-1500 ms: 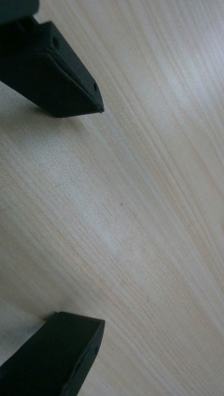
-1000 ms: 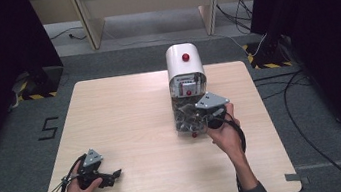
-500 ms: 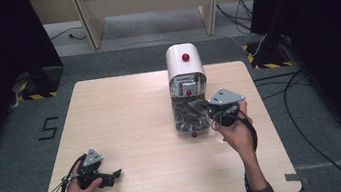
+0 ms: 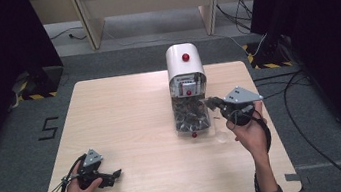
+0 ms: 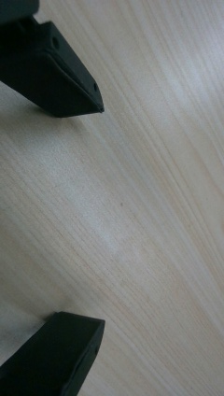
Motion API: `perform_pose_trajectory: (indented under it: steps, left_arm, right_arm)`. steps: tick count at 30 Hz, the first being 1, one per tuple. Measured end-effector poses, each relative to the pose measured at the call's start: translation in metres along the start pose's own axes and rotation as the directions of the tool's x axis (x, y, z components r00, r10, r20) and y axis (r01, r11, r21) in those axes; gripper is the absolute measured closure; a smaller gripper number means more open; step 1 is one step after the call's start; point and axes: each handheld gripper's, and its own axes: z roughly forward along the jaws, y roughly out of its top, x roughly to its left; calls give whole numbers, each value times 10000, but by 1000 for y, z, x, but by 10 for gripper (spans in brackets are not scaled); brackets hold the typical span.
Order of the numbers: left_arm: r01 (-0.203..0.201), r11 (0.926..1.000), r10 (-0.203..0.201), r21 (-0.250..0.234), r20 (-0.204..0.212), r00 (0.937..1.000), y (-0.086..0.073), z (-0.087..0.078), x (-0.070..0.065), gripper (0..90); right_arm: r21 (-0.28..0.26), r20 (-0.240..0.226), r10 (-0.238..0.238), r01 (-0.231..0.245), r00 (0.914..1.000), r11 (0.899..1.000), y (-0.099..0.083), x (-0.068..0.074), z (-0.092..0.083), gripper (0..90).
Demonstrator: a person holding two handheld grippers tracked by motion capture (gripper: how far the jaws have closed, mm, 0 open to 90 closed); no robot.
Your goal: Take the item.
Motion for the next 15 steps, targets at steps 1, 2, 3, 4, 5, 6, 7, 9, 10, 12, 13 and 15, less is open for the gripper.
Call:
perform_pose_trajectory:
  steps: [1, 2, 3, 4, 5, 6, 7, 9, 10, 12, 13, 15]
  left_arm:
    - [1, 10000, -1, 6, -6, 10000, 0, 0, 0, 0]
    - [1, 10000, -1, 6, -6, 10000, 0, 0, 0, 0]
    - [1, 10000, -1, -2, -1, 10000, 0, 0, 0, 0]
    - [-1, 10000, 1, -3, -1, 10000, 0, 0, 0, 0]
    - [1, 10000, -1, 7, -6, 10000, 0, 0, 0, 0]
    - [1, 10000, -1, -2, -1, 10000, 0, 0, 0, 0]
    - [0, 10000, 0, -2, 0, 10000, 0, 0, 0, 0]
    - [-1, 10000, 1, -2, -1, 10000, 0, 0, 0, 0]
    - [0, 10000, 0, -2, 0, 10000, 0, 0, 0, 0]
    - [-2, 10000, 2, 9, -7, 10000, 0, 0, 0, 0]
    - [2, 10000, -2, 7, -7, 10000, 0, 0, 0, 0]
    - [-1, 10000, 1, -2, -2, 10000, 0, 0, 0, 0]
  right_arm:
    - [20, -17, 10, -10, 10000, 10000, -1, -1, -1, 900]
    - [20, -17, 10, -10, 10000, 10000, -1, -1, -1, 900]
    - [54, 8, 74, -74, 10000, 10000, -3, -2, -2, 900]
    - [52, 19, 30, -30, 10000, 10000, -3, -3, -2, 900]
    - [96, 9, 43, -43, 10000, 9999, -4, -3, -2, 900]
    - [108, 38, 27, -27, 10000, 9999, -4, -3, -3, 900]
    - [139, 52, 47, -48, 10000, 9999, -5, -3, -3, 900]
    - [175, 51, 22, -22, 10000, 9998, -6, -4, -4, 900]
    - [199, 54, -4, 3, 10000, 9998, -7, -5, -4, 900]
    - [208, 39, 2, -3, 10000, 9998, -9, -6, -4, 900]
    - [340, 64, 42, -44, 10000, 9994, -9, -6, -5, 900]
    - [338, 55, 30, -32, 10000, 9994, -11, -6, -4, 900]
